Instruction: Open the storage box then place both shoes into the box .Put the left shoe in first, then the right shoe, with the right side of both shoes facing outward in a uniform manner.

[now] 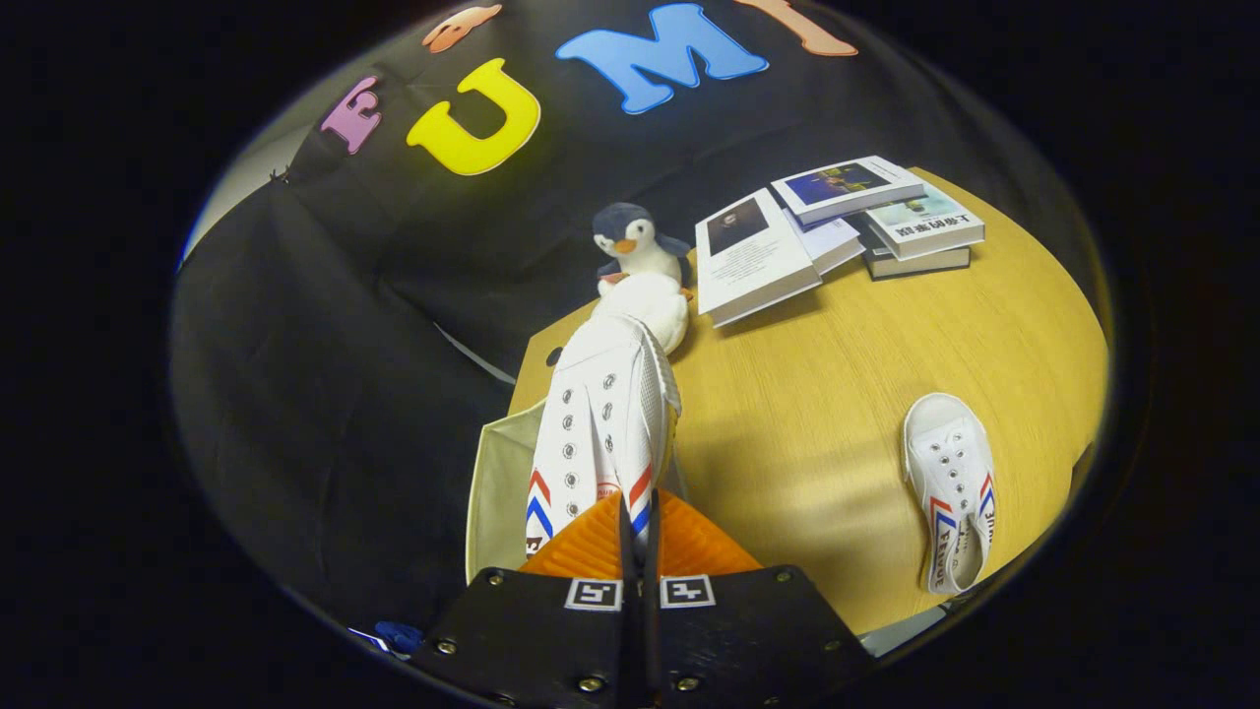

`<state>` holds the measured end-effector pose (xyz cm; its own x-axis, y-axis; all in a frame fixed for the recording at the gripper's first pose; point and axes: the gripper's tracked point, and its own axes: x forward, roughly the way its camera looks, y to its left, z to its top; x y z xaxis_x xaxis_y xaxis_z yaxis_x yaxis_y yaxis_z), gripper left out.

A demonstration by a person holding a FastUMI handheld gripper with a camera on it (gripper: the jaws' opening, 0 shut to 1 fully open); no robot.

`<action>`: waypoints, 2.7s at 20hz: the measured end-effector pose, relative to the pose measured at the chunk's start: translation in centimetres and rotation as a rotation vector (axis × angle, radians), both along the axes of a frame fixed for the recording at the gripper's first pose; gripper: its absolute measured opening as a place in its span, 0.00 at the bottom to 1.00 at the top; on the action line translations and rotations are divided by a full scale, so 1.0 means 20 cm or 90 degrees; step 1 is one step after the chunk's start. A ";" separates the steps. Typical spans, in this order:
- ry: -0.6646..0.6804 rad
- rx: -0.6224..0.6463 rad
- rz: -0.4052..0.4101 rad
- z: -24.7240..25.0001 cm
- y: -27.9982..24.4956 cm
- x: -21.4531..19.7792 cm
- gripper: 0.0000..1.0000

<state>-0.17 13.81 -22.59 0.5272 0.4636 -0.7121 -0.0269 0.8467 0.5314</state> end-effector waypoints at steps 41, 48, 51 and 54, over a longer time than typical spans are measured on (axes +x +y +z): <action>-0.048 -0.004 0.115 -0.07 0.65 0.09 0.98; -0.087 -0.037 0.074 0.03 0.19 0.09 0.97; -0.091 -0.063 0.059 0.03 -0.01 0.08 0.97; -0.093 -0.096 0.043 0.00 -0.21 0.06 0.98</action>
